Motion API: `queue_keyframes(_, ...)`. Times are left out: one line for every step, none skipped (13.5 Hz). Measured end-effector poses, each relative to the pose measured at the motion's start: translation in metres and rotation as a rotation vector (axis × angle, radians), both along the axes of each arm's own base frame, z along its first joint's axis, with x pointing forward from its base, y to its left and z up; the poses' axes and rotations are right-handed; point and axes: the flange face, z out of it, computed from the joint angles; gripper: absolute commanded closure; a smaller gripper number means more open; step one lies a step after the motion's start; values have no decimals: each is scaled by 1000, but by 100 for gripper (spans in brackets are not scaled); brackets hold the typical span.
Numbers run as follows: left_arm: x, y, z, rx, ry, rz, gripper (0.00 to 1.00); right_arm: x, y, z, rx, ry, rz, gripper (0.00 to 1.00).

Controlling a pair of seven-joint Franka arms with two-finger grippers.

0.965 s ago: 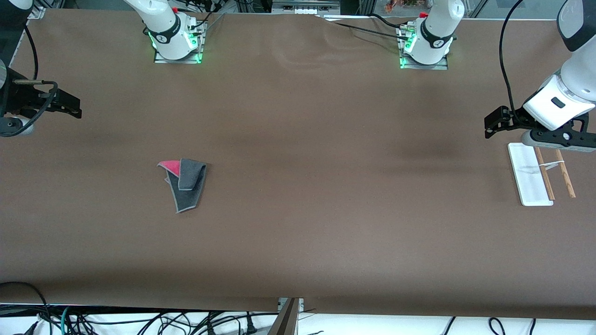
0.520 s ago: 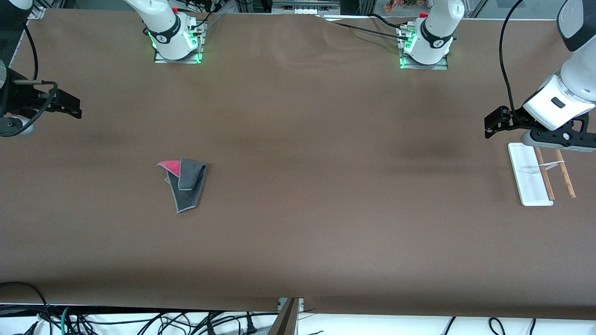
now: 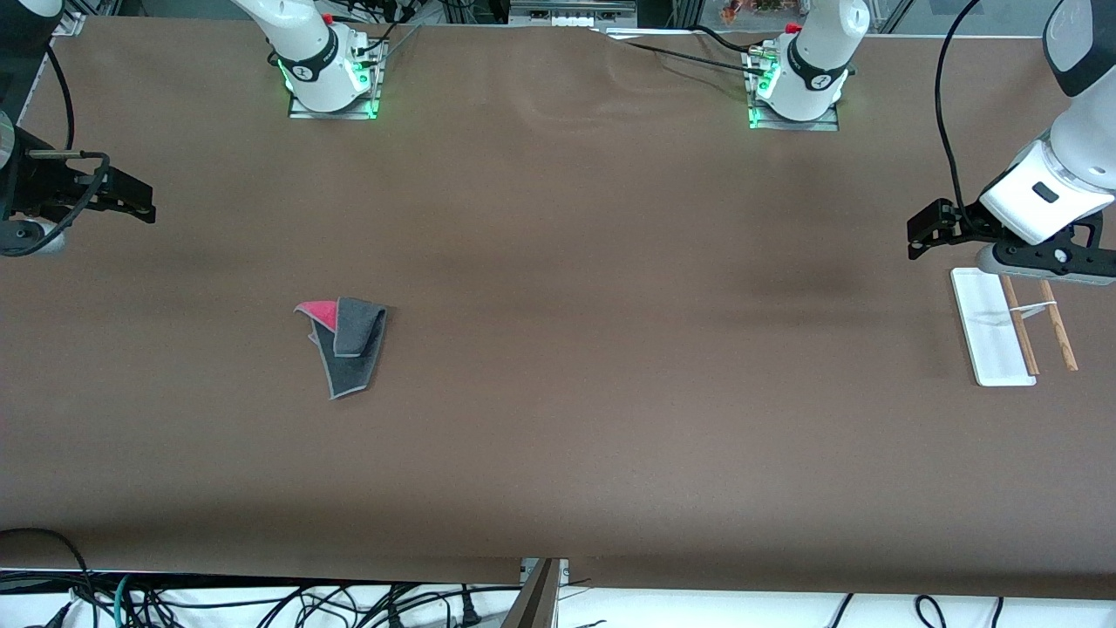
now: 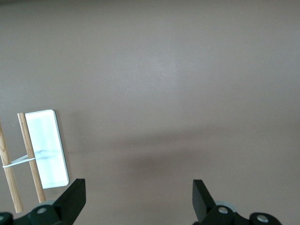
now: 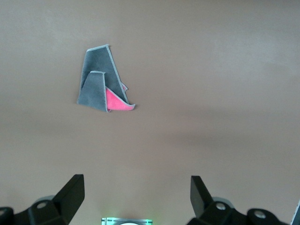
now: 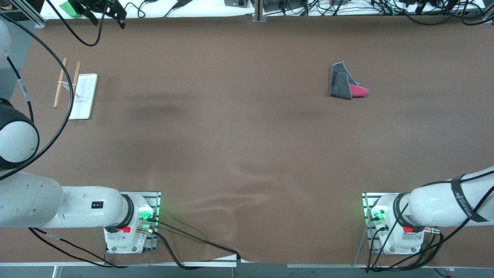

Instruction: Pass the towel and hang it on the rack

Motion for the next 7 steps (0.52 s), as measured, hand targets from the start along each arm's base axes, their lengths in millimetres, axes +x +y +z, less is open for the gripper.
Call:
queue_keyframes(0,0,0,0,0,0,0,2,2,-1,1,-9,3,0)
queue_keyframes(0,0,0,0,0,0,0,5,3,-4,3,-12,5,0)
queue_keyframes(0,0,0,0,0,0,0,7,6,-8,7,-10,7,0)
queue_keyframes(0,0,0,0,0,0,0,11,10,-14,21,-6,11,0)
queue_keyframes(0,0,0,0,0,0,0,16,15,-23,35,-3,15,0)
queue_keyframes(0,0,0,0,0,0,0,21,19,-31,41,3,19,0)
queue_keyframes(0,0,0,0,0,0,0,26,24,-41,43,14,25,0)
